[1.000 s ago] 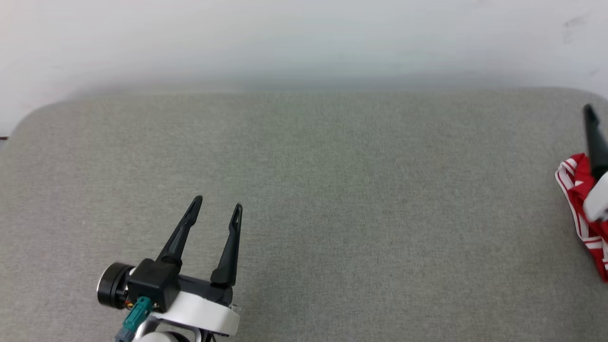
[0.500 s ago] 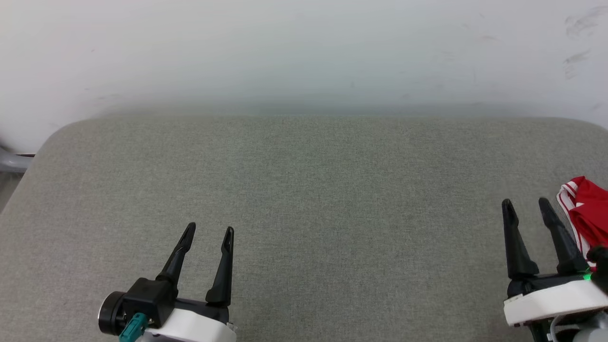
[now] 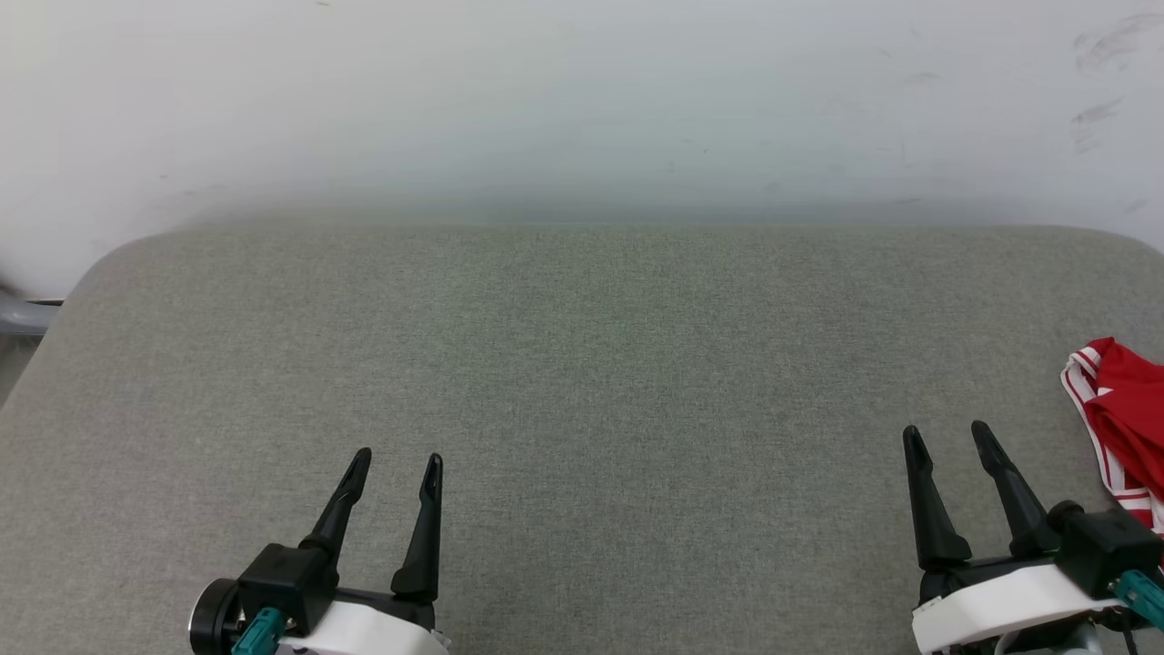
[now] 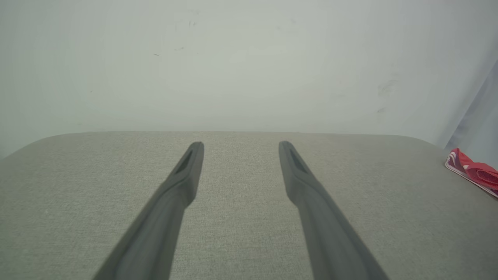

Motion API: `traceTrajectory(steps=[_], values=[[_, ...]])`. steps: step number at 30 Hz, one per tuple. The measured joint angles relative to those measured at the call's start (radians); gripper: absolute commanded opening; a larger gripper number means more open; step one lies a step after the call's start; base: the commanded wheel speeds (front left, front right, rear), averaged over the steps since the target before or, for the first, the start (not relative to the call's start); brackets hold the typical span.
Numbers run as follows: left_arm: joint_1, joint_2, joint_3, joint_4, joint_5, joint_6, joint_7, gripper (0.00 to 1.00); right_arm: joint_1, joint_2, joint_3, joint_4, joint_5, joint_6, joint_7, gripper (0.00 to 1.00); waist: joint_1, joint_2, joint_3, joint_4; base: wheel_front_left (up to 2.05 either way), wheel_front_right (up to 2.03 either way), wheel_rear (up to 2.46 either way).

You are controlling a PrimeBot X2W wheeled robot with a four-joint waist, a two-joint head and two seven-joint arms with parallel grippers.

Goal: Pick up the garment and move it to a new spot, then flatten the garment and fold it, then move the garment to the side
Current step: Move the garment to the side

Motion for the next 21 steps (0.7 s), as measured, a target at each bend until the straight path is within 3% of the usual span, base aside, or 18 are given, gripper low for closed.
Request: traceTrajectory(steps=[21], values=[[0.003, -0.002, 0.008, -0.013, -0.009, -0.001, 0.0, 1.0, -0.017, 0.018, -0.005, 0.014, 0.016, 0.0, -0.006, 1.0, 0.0, 0.0001, 0.001, -0.003, 0.0, 0.0, 0.0]])
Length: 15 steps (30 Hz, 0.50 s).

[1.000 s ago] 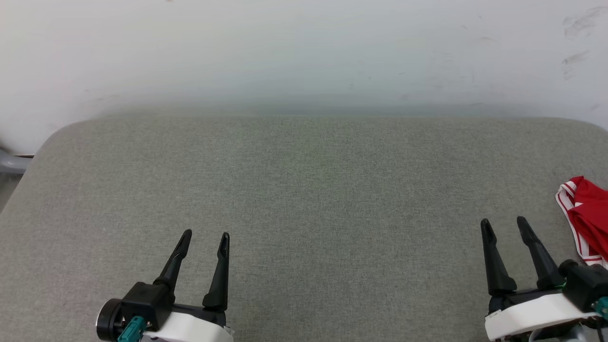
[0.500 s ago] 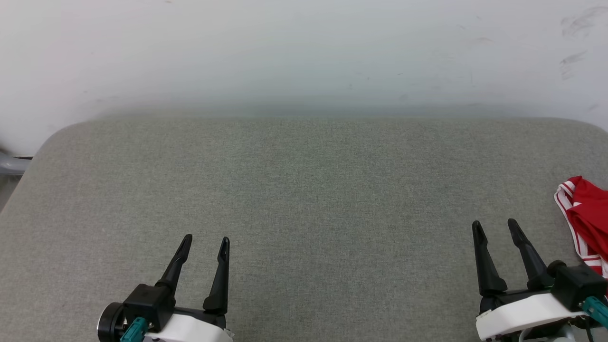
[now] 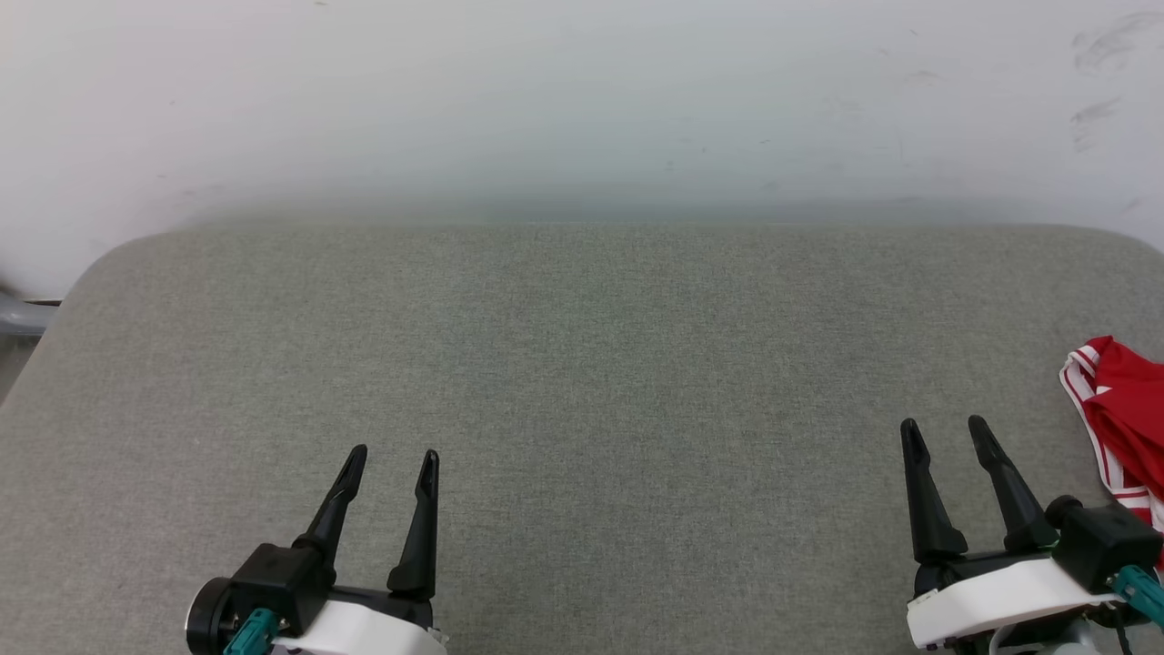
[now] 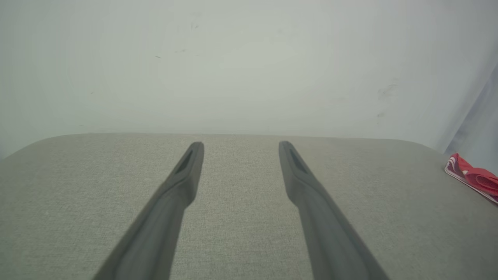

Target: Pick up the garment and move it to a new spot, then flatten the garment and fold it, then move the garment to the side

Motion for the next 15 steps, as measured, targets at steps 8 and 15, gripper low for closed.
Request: traceTrajectory(steps=[8, 15], values=[[0.018, -0.001, 0.004, 0.024, -0.019, 0.0, 0.005, 0.0, 0.023, 0.003, 0.004, 0.034, 0.004, 0.0, 0.006, 0.0, 0.0, 0.0, 0.002, -0.001, 0.0, 0.0, 0.0], [0.022, 0.002, 0.007, 0.035, -0.156, 0.001, 0.029, 0.0, 0.025, 0.004, -0.004, 0.044, 0.123, 0.0, 0.039, 0.0, 0.0, 0.0, 0.002, -0.002, 0.0, 0.0, 0.0]])
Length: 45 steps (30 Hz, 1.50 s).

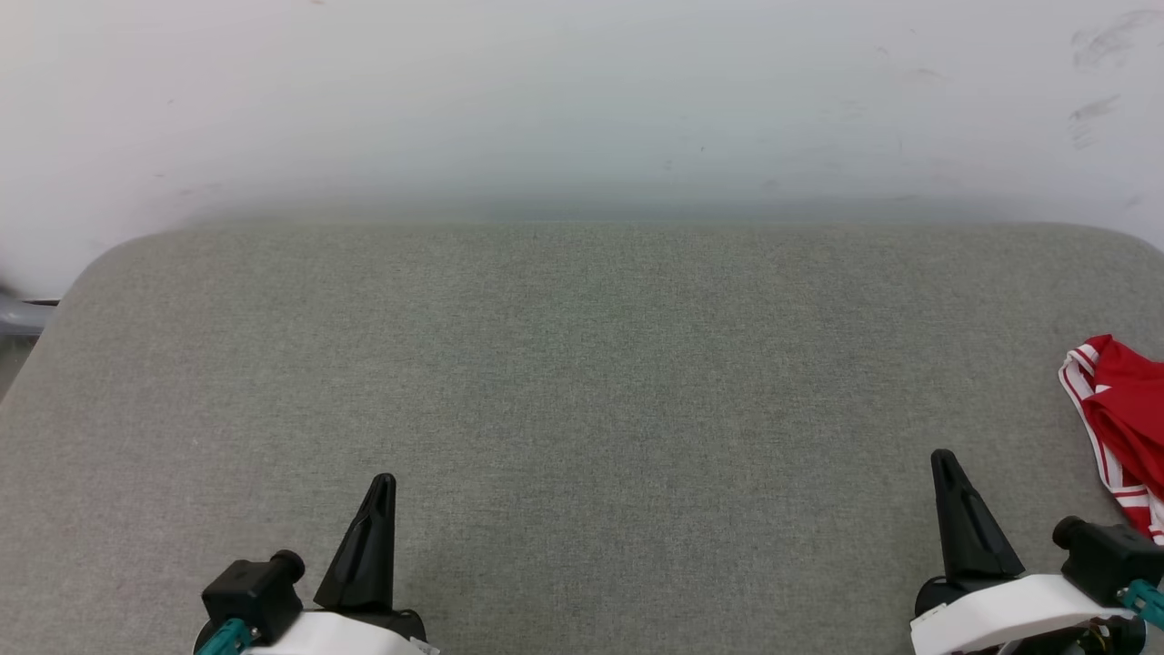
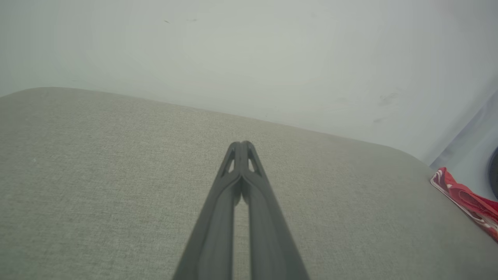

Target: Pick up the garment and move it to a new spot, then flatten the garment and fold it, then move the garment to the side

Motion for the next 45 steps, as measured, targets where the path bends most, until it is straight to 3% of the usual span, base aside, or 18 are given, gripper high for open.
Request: traceTrajectory(steps=[30, 45], values=[[-0.062, 0.024, 0.03, 0.064, -0.518, 0.0, 0.104, 0.0, -0.031, 0.012, -0.043, 0.019, 0.467, 0.0, 0.127, 0.0, 0.0, 0.0, 0.0, -0.004, 0.0, 0.0, 0.0], [-0.084, 0.027, 0.048, 0.083, -0.708, 0.0, 0.149, 0.0, -0.049, 0.016, -0.058, 0.026, 0.645, 0.0, 0.175, 0.0, 0.0, 0.0, -0.001, -0.006, 0.0, 0.0, 0.0]])
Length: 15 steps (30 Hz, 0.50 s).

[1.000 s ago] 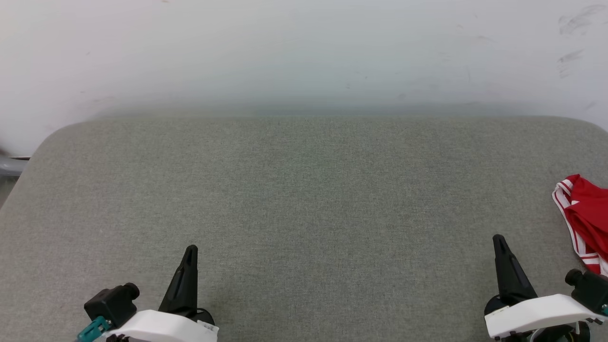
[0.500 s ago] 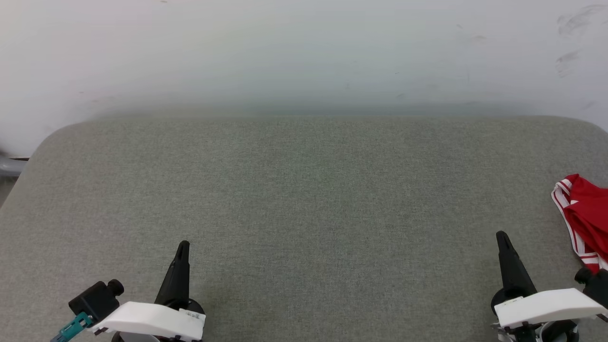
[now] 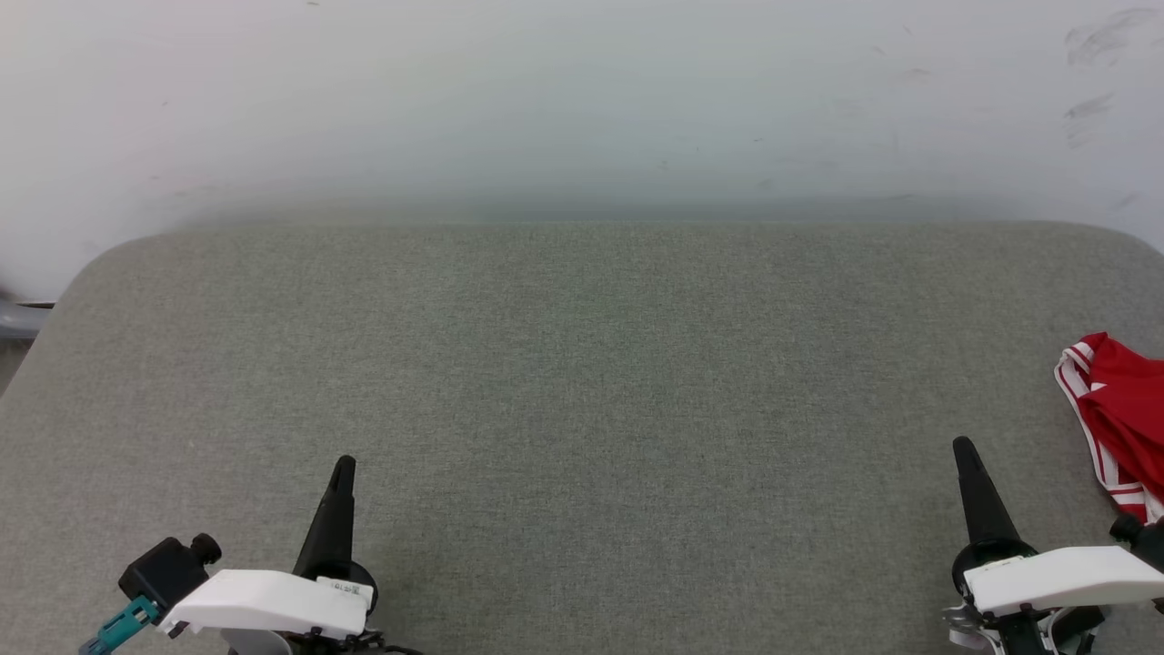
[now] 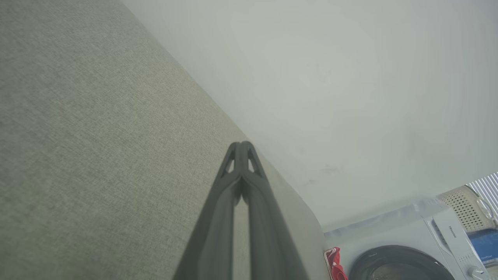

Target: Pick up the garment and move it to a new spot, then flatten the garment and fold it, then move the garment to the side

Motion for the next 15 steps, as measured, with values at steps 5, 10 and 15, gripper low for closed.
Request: traceTrajectory(steps=[5, 10, 15], values=[[-0.006, 0.001, 0.008, 0.007, -0.057, 0.0, 0.014, 0.0, -0.004, 0.001, -0.005, 0.003, 0.053, 0.0, 0.014, 0.0, 0.0, 0.0, 0.0, -0.001, 0.0, 0.0, 0.0], [-0.012, 0.001, 0.014, 0.013, -0.111, 0.0, 0.027, 0.0, -0.007, 0.002, -0.01, 0.005, 0.103, 0.0, 0.028, 0.0, 0.0, 0.0, 0.0, -0.001, 0.0, 0.0, 0.0], [-0.02, 0.001, 0.02, 0.018, -0.162, 0.0, 0.04, 0.0, -0.014, 0.003, -0.014, 0.006, 0.151, 0.0, 0.043, 0.0, 0.0, 0.0, 0.0, -0.002, 0.0, 0.0, 0.0]])
